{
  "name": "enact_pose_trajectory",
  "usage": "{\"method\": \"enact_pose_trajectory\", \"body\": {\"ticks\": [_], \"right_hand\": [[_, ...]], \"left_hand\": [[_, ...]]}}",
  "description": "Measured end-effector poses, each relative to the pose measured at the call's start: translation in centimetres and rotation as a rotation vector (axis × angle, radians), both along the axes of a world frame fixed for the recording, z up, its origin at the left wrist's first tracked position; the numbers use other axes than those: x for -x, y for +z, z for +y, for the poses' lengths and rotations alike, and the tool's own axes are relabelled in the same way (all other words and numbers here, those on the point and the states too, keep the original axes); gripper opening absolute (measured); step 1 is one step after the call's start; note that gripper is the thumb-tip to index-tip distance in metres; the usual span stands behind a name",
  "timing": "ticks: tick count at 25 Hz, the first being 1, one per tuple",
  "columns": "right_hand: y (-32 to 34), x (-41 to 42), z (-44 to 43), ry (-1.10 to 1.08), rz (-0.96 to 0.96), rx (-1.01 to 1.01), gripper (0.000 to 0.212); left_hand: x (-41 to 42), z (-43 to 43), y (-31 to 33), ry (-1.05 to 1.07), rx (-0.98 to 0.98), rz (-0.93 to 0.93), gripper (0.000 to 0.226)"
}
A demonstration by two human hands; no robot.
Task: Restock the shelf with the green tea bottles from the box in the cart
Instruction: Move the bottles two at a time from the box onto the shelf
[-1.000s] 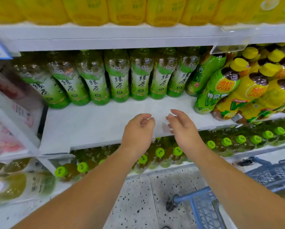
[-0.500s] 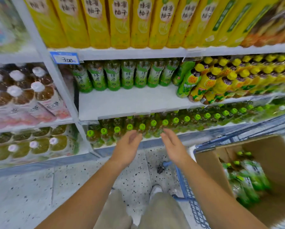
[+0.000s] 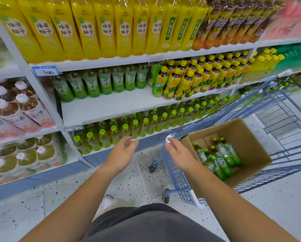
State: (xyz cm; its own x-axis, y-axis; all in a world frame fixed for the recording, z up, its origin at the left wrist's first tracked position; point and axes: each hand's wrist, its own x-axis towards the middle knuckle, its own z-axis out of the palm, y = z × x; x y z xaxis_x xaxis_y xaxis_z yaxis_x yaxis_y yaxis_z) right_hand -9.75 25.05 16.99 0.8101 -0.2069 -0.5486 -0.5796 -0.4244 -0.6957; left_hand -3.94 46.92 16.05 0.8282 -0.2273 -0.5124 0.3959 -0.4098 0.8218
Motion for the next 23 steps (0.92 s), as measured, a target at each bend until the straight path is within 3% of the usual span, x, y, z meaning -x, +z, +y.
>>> {"method": "enact_pose_trajectory", "body": {"ticks": [11, 18, 23], "right_hand": [[0.6, 11.3, -14.8, 0.082, 0.013, 0.033, 0.06], [-0.3, 15.2, -21.9, -0.041, 0.083, -0.033, 0.054], [-1.9, 15.4, -26.0, -0.203, 0.167, -0.016, 0.055]], "left_hand": [[10.7, -15.6, 2.1, 0.091, 0.033, 0.0, 0.052], [13.8, -22.4, 1.4, -0.025, 0.015, 0.05, 0.054], [12.3, -28.2, -1.9, -0.17, 0.043, 0.186, 0.057]]}}
